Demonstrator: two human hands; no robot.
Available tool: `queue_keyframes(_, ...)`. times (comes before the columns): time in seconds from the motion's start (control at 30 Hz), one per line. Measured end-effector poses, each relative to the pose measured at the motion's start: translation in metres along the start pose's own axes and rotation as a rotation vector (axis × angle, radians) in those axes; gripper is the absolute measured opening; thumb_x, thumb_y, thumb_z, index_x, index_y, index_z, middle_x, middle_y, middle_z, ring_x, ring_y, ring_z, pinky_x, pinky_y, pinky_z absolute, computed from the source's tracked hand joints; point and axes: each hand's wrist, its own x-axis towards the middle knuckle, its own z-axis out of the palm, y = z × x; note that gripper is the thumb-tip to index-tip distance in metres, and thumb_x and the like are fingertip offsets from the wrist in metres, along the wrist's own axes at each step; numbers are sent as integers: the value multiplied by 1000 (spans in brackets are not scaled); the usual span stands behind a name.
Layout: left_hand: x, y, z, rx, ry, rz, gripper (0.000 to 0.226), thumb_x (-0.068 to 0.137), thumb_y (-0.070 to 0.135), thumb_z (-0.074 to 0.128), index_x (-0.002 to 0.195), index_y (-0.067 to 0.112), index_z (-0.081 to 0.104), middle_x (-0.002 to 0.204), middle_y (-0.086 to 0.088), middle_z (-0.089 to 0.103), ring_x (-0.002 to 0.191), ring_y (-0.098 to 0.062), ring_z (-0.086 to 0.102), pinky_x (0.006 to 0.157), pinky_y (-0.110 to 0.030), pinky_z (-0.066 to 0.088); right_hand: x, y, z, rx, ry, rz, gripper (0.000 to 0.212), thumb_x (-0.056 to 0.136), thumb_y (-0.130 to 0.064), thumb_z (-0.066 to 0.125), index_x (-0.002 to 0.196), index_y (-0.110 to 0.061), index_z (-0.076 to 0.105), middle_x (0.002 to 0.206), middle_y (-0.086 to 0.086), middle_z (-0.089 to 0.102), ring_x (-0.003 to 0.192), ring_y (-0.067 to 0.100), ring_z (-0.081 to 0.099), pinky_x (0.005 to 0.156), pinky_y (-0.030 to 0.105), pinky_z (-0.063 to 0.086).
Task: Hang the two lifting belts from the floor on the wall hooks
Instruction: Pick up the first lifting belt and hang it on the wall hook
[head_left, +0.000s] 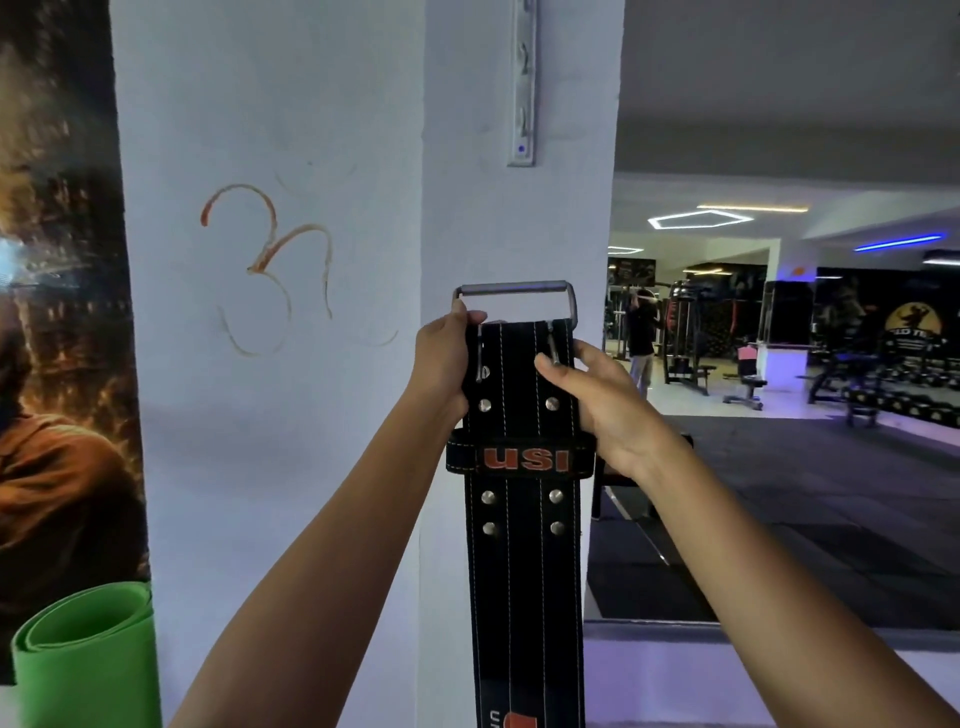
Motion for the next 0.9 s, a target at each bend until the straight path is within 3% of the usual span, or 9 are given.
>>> queue_keyframes(0.13, 10, 2, 1, 15, 29, 123, 35, 99, 33, 37, 73, 16, 54, 87, -12, 64, 75, -24, 59, 80, -39, 51, 17, -24, 2, 274, -128, 9, 30, 83, -18, 45, 110, -11, 57, 99, 8, 60, 89, 22, 60, 79, 38, 48)
queue_keyframes(0.17, 14, 4, 3, 23, 40, 156, 36, 99, 33, 36, 72, 16, 53, 86, -11, 63, 75, -24, 58, 80, -40, 50, 25, -30, 5, 232, -70, -3, 30, 89, -26, 43, 113, -12, 54, 102, 8, 59, 93, 22, 59, 82, 38, 48)
queue_keyframes(0.23, 26, 12, 10, 25, 70, 216, 36, 99, 33, 35, 70, 17, 52, 85, -11, 62, 76, -24, 56, 79, -41, 49, 44, -42, 20, -134, 154, -54, 46, 93, -48, 35, 116, -10, 50, 108, 11, 59, 100, 22, 58, 89, 39, 48)
queue_keyframes(0.3, 43, 20, 16, 44, 113, 257, 36, 98, 34, 34, 70, 18, 51, 86, -11, 60, 77, -25, 54, 76, -41, 48, 64, -41, 37, -342, 370, -179, 47, 92, -55, 31, 98, -11, 47, 85, 4, 54, 80, 14, 55, 71, 33, 49)
queue_keyframes(0.47, 57, 22, 22, 104, 161, 356, 37, 99, 33, 32, 69, 20, 49, 71, 0, 50, 75, -20, 48, 74, -35, 41, 83, -36, 47, -356, 570, -328, 33, 96, -43, 32, 89, -13, 44, 63, -2, 41, 59, 16, 45, 67, 47, 49)
queue_keyframes(0.57, 85, 36, 32, 133, 136, 419, 37, 99, 30, 31, 69, 20, 49, 70, 2, 48, 72, -18, 46, 73, -33, 39, 107, -47, 45, -365, 630, -420, 34, 98, -39, 30, 89, -10, 45, 61, -3, 41, 54, 12, 42, 58, 38, 46)
queue_keyframes(0.67, 117, 60, 55, 144, 114, 464, 37, 99, 30, 31, 69, 20, 48, 70, 3, 46, 73, -18, 46, 72, -35, 39, 145, -72, 34, -392, 709, -509, 36, 99, -35, 26, 85, -8, 46, 62, -5, 42, 55, 8, 41, 48, 24, 31)
queue_keyframes(0.83, 169, 88, 85, 112, 146, 490, 36, 98, 31, 32, 69, 18, 49, 82, -3, 52, 80, -22, 49, 83, -43, 47, 202, -101, 16, -408, 745, -539, 40, 100, -35, 24, 82, -7, 46, 63, -3, 43, 57, 13, 42, 48, 29, 29)
queue_keyframes(0.9, 188, 97, 95, 100, 162, 497, 36, 99, 31, 33, 70, 15, 49, 78, -3, 52, 76, -22, 49, 77, -43, 47, 223, -110, 10, -409, 738, -556, 40, 100, -36, 23, 85, -7, 48, 69, 1, 48, 62, 16, 46, 52, 30, 31)
